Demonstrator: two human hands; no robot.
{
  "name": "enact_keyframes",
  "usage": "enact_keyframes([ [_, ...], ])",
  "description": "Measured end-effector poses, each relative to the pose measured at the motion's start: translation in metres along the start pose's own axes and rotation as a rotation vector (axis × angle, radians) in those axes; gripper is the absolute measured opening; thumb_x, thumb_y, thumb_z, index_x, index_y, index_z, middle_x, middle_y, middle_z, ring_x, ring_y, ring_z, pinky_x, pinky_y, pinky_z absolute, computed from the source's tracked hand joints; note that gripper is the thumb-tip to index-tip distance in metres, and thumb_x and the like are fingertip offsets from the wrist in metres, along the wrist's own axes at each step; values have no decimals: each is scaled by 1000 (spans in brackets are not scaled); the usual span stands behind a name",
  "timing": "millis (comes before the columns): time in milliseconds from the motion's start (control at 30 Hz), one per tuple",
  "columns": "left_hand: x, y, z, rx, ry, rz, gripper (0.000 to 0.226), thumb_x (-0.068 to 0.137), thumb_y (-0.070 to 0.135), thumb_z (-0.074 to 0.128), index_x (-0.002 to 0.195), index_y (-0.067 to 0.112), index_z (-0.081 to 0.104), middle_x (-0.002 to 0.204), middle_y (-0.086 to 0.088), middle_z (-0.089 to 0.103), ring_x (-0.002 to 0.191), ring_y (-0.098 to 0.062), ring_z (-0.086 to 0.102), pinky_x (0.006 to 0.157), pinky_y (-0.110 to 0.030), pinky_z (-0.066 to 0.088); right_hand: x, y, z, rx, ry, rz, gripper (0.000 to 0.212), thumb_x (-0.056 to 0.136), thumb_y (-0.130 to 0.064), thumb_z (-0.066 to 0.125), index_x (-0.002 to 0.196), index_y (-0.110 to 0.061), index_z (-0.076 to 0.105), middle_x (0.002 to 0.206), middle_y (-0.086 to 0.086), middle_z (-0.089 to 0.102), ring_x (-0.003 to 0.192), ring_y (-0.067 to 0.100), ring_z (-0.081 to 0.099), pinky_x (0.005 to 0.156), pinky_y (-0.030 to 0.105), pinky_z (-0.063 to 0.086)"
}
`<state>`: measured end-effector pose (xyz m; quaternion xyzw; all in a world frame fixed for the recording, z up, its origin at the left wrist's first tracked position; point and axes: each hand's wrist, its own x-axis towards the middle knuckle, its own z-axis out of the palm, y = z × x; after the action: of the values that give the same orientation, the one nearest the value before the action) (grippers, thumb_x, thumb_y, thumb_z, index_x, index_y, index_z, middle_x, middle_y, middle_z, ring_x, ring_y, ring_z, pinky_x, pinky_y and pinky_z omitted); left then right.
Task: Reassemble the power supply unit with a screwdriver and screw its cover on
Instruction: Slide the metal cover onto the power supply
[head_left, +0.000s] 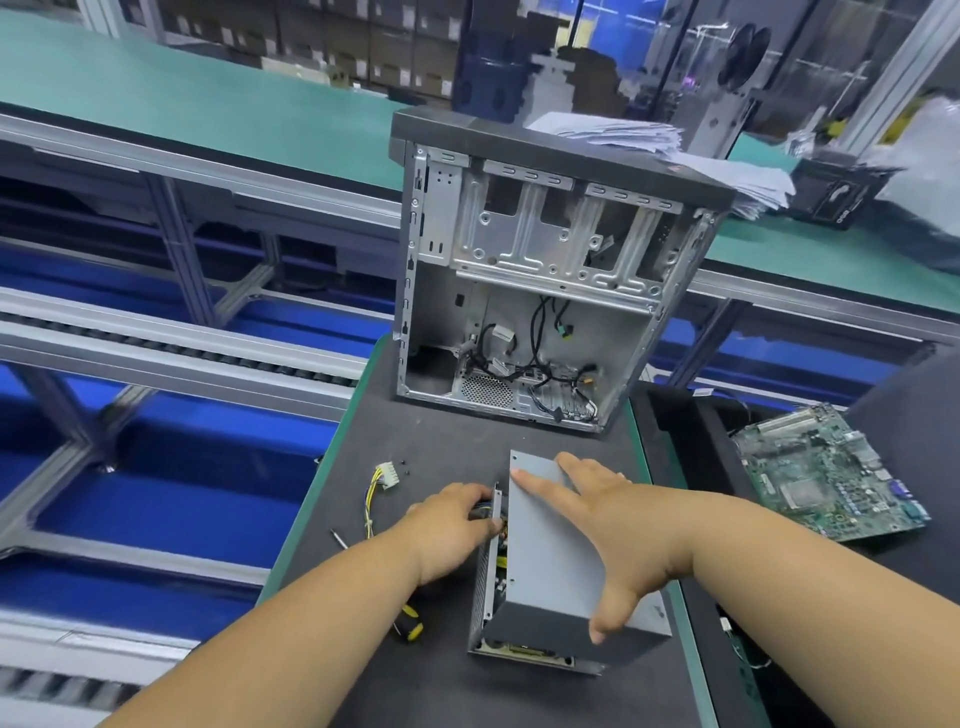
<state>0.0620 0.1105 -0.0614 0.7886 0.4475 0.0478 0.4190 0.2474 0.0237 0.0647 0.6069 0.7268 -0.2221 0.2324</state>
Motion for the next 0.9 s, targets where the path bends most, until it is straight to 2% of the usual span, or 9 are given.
enact_keyframes([
  [100, -1, -4, 3, -83, 14, -13, 48, 91, 48, 55, 137, 37, 49, 145, 4, 47, 131, -21, 46, 111, -39, 34, 7, -6, 7, -65, 11, 10, 148, 49, -60, 85, 129, -60, -40, 159, 6, -25, 148, 27, -16, 120, 54, 3],
  [167, -3, -6, 5, -140, 32, -48, 63, 90, 48, 57, 147, 29, 39, 152, 2, 40, 137, -20, 41, 113, -31, 31, 10, -7, 13, -90, 12, 24, 149, 49, -59, 85, 131, -58, -40, 159, 10, -26, 148, 30, -16, 119, 57, 2],
  [233, -5, -6, 8, -166, 38, -68, 71, 91, 49, 57, 152, 24, 30, 155, 0, 34, 140, -19, 36, 111, -29, 29, 12, -7, 18, -92, 20, 37, 150, 50, -59, 85, 133, -56, -39, 159, 11, -27, 148, 32, -17, 119, 57, 1],
  [333, -5, -3, 9, -196, 37, -47, 58, 92, 44, 58, 144, 23, 43, 146, 0, 47, 129, -17, 48, 108, -30, 37, 16, -6, 25, -142, -7, 58, 151, 51, -58, 86, 135, -54, -39, 158, 14, -28, 147, 35, -18, 118, 60, 0],
  [433, -9, -2, 7, -271, 29, -35, 43, 93, 37, 60, 133, 21, 55, 131, 2, 59, 113, -13, 56, 98, -28, 43, 18, -3, 35, -163, -69, 85, 150, 53, -56, 87, 134, -53, -40, 157, 14, -32, 146, 37, -24, 117, 61, -3],
  [567, -11, -5, 10, -302, 51, -28, 42, 94, 36, 59, 134, 22, 54, 133, 0, 55, 116, -14, 53, 93, -22, 36, 10, 12, 40, 2, 8, 74, 148, 49, -59, 85, 132, -59, -38, 159, 8, -29, 147, 30, -24, 120, 56, 0],
  [667, -10, -6, 11, -308, 49, -27, 43, 95, 36, 59, 135, 23, 52, 135, 1, 54, 112, -10, 50, 90, -21, 34, 8, 14, 42, -6, 37, 53, 149, 46, -61, 84, 133, -58, -38, 159, 7, -27, 147, 28, -23, 120, 56, 0],
  [800, -9, -6, 9, -297, 30, -56, 44, 94, 39, 59, 136, 26, 50, 135, -1, 54, 119, -17, 52, 95, -27, 38, 6, 10, 35, -62, 44, 20, 148, 50, -60, 84, 137, -54, -36, 159, 8, -25, 147, 27, -21, 119, 55, -2],
  [900, -8, -6, 7, -313, 5, -70, 44, 94, 42, 58, 134, 28, 50, 131, -4, 57, 117, -25, 56, 95, -32, 41, -6, 11, 17, -28, 51, 13, 147, 51, -58, 84, 135, -57, -36, 159, 6, -27, 148, 25, -22, 121, 50, 2],
])
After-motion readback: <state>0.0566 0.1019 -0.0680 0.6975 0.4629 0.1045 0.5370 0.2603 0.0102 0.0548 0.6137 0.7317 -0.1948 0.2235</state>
